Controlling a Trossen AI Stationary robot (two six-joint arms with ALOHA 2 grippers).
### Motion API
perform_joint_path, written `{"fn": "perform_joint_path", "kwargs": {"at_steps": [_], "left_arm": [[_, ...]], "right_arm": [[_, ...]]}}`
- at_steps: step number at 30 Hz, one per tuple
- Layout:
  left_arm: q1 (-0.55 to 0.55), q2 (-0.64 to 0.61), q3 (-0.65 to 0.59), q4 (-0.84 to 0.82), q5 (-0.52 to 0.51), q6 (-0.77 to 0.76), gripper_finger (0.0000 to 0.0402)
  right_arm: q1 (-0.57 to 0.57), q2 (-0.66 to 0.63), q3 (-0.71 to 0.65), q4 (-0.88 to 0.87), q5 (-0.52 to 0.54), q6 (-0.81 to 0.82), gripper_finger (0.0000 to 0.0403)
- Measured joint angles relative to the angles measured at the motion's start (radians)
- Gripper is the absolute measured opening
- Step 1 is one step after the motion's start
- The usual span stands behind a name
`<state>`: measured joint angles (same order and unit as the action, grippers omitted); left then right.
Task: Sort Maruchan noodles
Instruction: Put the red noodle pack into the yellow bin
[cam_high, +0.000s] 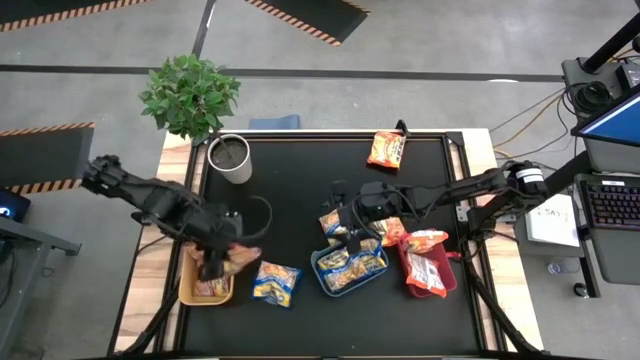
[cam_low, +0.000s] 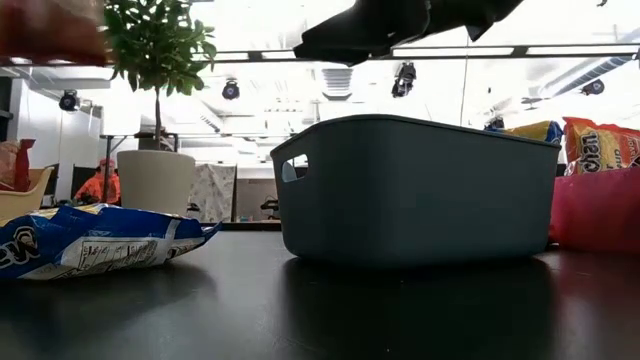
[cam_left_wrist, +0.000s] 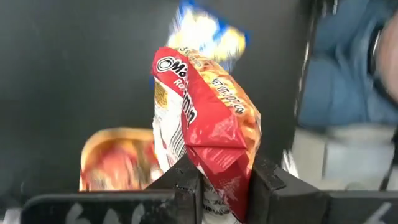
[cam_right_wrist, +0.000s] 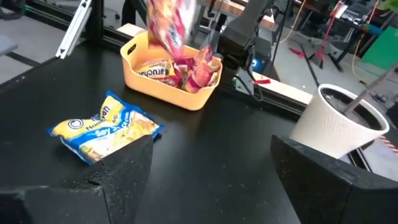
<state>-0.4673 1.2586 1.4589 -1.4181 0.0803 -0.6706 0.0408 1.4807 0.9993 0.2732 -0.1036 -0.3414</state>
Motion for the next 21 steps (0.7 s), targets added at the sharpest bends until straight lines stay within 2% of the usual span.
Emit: {"fn": "perform_joint_path", "kwargs": {"at_steps": [4,10,16,21], "left_arm": [[-0.096,0.092,0.094,-0.156,0.042,-0.012,0.0049],[-0.24,0.164,0.091,-0.153,0.15,0.014,0.0049],[-0.348,0.202,0.035,-0.153,0.149,-0.007,0.0049],[-0.355,0.223,-0.024,-0.153,0.112,-0.012,0.0049]], "right_arm": [[-0.004,0.008,0.0,-0.011,0.0,0.008,0.0313],[-0.004,0.015,0.0,-0.01,-0.001,0.028,0.0313],[-0.001,0.015,0.0,-0.011,-0.008,0.045,0.0313],[0.007,0.015,0.0,-0.012,-0.008,0.062,0.0313]]}}
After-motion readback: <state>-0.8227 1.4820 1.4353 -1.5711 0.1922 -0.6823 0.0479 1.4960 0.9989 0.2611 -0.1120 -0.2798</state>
